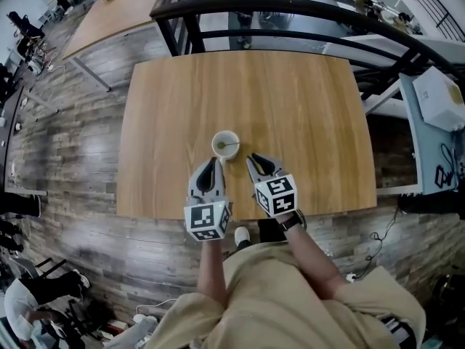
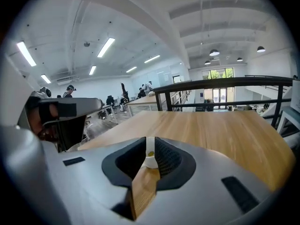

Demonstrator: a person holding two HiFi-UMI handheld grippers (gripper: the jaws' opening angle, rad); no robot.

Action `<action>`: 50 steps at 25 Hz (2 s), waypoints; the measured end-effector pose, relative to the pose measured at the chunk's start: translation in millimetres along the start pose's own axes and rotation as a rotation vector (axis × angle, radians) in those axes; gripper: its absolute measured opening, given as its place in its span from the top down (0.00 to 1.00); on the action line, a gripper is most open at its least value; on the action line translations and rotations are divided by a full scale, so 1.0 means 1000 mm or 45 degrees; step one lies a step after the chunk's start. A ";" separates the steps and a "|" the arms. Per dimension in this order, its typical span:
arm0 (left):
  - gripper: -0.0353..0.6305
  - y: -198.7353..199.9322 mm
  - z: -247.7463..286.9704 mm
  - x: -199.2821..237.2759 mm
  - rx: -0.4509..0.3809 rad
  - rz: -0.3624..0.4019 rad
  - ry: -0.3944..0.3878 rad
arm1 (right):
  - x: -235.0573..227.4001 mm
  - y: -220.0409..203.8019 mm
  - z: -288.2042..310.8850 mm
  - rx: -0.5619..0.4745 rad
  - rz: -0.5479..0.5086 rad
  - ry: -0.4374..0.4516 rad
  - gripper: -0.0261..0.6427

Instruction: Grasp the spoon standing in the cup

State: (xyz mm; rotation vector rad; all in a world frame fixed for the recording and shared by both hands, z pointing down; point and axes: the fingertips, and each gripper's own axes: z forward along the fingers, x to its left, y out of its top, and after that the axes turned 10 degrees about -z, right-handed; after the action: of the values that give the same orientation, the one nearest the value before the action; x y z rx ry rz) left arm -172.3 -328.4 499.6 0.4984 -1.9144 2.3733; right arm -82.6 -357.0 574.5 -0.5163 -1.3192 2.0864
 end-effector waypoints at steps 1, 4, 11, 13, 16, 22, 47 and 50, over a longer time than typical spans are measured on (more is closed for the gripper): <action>0.94 -0.002 0.005 0.003 0.007 -0.006 0.010 | -0.001 -0.004 0.007 0.016 0.008 0.013 0.94; 0.94 -0.009 0.020 0.010 0.033 -0.025 0.035 | -0.009 -0.014 0.027 0.058 0.042 0.044 0.88; 0.94 -0.025 0.048 0.034 0.086 -0.066 0.089 | -0.021 -0.039 0.076 0.160 0.114 0.077 0.71; 0.94 -0.030 0.054 0.038 0.100 -0.073 0.099 | -0.023 -0.045 0.087 0.172 0.152 0.087 0.71; 0.94 -0.037 0.063 0.042 0.122 -0.081 0.107 | -0.029 -0.052 0.102 0.174 0.206 0.083 0.71; 0.94 -0.047 0.069 0.050 0.146 -0.101 0.131 | -0.037 -0.058 0.120 0.169 0.254 0.046 0.86; 0.94 0.014 0.004 0.024 -0.018 0.004 0.117 | -0.010 0.040 0.031 -0.136 0.025 0.013 0.94; 0.94 0.027 -0.007 0.017 -0.047 0.027 0.101 | -0.008 0.056 0.011 -0.191 0.003 -0.018 0.94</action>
State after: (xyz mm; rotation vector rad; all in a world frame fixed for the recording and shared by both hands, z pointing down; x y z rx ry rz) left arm -196.3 -330.5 477.3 0.3772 -1.9349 2.3279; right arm -99.5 -387.4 528.3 -0.5683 -1.4915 2.0063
